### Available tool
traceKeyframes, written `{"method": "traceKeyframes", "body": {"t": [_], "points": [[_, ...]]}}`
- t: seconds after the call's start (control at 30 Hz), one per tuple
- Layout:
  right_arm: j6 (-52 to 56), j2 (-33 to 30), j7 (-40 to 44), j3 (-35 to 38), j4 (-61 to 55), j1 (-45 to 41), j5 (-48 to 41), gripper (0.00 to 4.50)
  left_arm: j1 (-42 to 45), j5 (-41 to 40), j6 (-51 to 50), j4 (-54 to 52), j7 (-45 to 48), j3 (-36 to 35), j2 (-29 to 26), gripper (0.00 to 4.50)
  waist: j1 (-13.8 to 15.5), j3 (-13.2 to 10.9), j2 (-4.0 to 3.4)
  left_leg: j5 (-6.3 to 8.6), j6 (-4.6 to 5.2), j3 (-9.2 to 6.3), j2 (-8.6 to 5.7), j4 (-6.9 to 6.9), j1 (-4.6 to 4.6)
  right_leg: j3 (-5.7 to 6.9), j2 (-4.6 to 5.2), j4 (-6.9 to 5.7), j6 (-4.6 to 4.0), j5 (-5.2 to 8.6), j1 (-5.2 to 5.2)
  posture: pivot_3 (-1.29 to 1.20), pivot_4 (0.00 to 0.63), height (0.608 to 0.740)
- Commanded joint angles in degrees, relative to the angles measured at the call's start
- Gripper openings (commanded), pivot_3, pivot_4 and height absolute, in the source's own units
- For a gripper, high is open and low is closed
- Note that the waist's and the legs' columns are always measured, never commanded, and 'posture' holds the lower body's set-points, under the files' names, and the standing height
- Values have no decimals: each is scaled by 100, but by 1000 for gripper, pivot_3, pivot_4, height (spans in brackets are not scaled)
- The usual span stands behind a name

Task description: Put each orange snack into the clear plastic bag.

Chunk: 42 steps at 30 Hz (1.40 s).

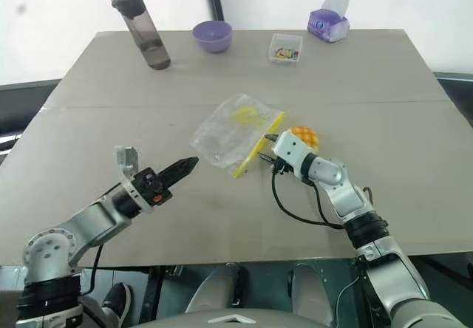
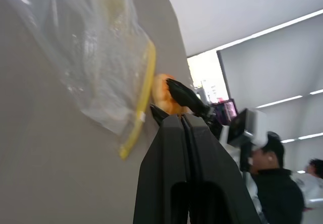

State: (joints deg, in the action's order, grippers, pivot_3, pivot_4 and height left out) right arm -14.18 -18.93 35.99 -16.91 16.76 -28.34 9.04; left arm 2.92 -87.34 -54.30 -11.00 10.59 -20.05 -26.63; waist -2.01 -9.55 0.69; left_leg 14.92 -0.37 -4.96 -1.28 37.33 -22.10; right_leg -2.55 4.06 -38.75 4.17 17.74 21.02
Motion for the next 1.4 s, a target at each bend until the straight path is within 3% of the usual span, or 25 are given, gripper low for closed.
{"method": "traceKeyframes", "body": {"t": [0.03, 0.17, 0.27, 0.3, 0.57, 0.73, 1.0, 1.1, 1.2, 1.23, 1.37, 1.4], "points": [[-300, -7, -39, 73, -140, 65, -86, 2372, -62, 193, 236, -386, -78, 20, 148, 1049, -11, 0, 0, 0, 0, 0, 6, 0, -2, -1, 0, 0, 0, 0, 3, 0, 150, 740], [-286, -21, 50, 218, -439, 131, -345, 2372, -6, 758, 527, -228, -638, 11, 315, 2666, -19, 0, 0, 0, 0, 3, 9, 0, -3, -4, 0, -4, 0, 0, 7, 0, 150, 740], [20, -96, 370, 285, -857, 232, -753, 2372, 54, 801, 563, -82, -881, -63, 423, 4253, -15, 0, 1, 0, 1, 1, 10, 0, -4, -3, -1, -6, 1, 0, 7, 0, 150, 740], [79, -143, 528, 276, -985, 267, -884, 2372, 64, 874, 584, -75, -887, -64, 424, 4388, -14, 0, 1, 0, 1, 1, 10, 0, -4, -3, -1, -6, 1, 0, 7, 0, 150, 740], [348, -368, 808, 295, -1410, 377, -1076, 2372, 324, 1471, 651, 227, -986, 76, 579, 4388, -16, 1, -1, 5, 9, 2, 6, 0, 6, -3, -3, -11, 1, 0, 2, 0, 150, 740], [817, -307, 1156, 279, -1902, 329, -1572, 2372, 1054, 2128, 785, 1082, -748, 536, 1037, 4388, 76, 5, -9, 3, 7, -8, -3, 3, 13, 7, -3, -10, 1, 0, -15, 0, 150, 740], [870, -304, 1061, 255, -1932, 418, -1405, 2372, 1752, 2859, 793, 1919, -263, 690, 1295, 4388, 138, 10, -9, -2, -1, -18, -12, 7, 22, 16, 1, -6, 1, 0, -30, 0, 150, 740], [867, -285, 1027, 249, -1944, 434, -1377, 2372, 1832, 2925, 665, 2002, -140, 659, 1316, 3763, 137, 10, -9, -3, -2, -19, -11, 6, 22, 16, 0, -6, 2, 0, -33, 0, 150, 740], [825, -290, 1000, 257, -1930, 470, -1347, 2372, 1876, 2949, 584, 2033, -173, 524, 1352, 2350, 138, 9, -8, -3, -3, -19, -12, 6, 19, 16, 2, -2, 2, 0, -33, 0, 150, 740], [820, -288, 990, 260, -1930, 476, -1341, 2372, 1884, 2984, 577, 2041, -168, 504, 1349, 1673, 138, 9, -8, -3, -3, -20, -12, 6, 14, 17, 2, 2, 2, 0, -31, 0, 150, 740], [816, -268, 956, 259, -1940, 489, -1337, 2372, 1896, 3036, 517, 2076, -156, 412, 1369, 183, 139, 11, -11, -3, -3, -21, -12, 3, 12, 18, 4, 6, 2, 0, -28, 0, 150, 740], [811, -257, 944, 253, -1934, 487, -1330, 2372, 1898, 3059, 500, 2069, -142, 405, 1375, 54, 137, 11, -12, -4, -4, -20, -12, 3, 14, 18, 4, 4, 2, 0, -28, 0, 150, 740]]}}
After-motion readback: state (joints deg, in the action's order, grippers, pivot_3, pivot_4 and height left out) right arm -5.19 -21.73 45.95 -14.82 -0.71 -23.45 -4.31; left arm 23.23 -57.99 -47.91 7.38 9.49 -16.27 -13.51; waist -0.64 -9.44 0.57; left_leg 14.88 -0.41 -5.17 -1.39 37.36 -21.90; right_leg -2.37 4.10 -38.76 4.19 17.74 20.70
